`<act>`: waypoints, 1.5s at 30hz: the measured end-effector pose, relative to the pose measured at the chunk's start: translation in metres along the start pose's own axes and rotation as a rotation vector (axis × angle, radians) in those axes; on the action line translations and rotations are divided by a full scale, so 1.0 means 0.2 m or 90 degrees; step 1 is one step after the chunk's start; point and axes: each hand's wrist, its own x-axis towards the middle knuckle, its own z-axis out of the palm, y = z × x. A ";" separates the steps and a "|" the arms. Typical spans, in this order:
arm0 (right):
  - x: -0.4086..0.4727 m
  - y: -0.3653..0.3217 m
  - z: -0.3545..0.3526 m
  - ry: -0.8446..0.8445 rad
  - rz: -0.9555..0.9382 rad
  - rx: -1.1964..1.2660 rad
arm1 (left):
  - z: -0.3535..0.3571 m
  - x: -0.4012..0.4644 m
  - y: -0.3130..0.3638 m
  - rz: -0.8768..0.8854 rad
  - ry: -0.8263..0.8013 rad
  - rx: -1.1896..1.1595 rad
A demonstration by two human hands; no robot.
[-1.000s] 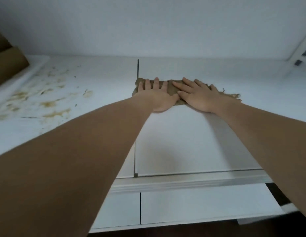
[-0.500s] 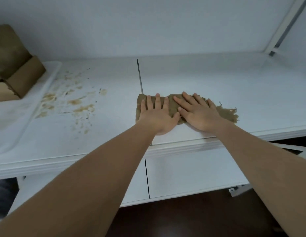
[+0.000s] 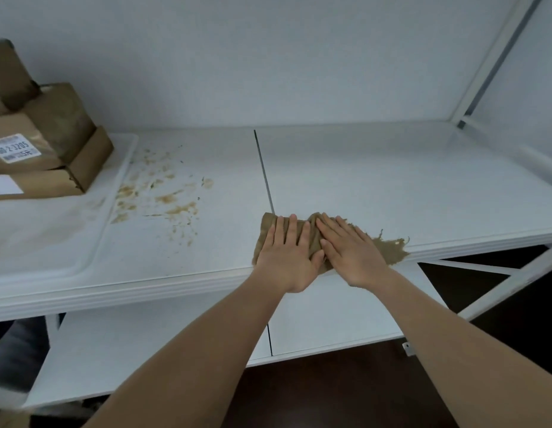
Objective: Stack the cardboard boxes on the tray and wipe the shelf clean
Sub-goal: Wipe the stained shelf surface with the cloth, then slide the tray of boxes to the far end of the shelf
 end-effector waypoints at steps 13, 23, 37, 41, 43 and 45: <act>-0.10 -0.30 -0.10 0.122 0.042 0.144 | -0.14 -0.24 -0.05 -0.010 0.050 -0.181; 0.20 -0.57 -0.47 0.182 0.048 0.582 | -0.53 -0.29 -0.29 -0.134 0.095 -0.743; 0.56 -0.88 -0.50 -0.076 -0.047 0.472 | -0.74 -0.42 -0.87 -0.354 0.342 -0.537; 0.61 -1.06 -0.43 -0.107 -0.061 0.490 | -0.74 -0.50 -1.07 -0.418 0.397 -0.520; 0.63 -1.15 -0.41 -0.108 -0.059 0.487 | -0.75 -0.53 -1.18 -0.444 0.432 -0.499; 0.64 -1.23 -0.38 -0.113 -0.046 0.497 | -0.76 -0.57 -1.28 -0.471 0.469 -0.482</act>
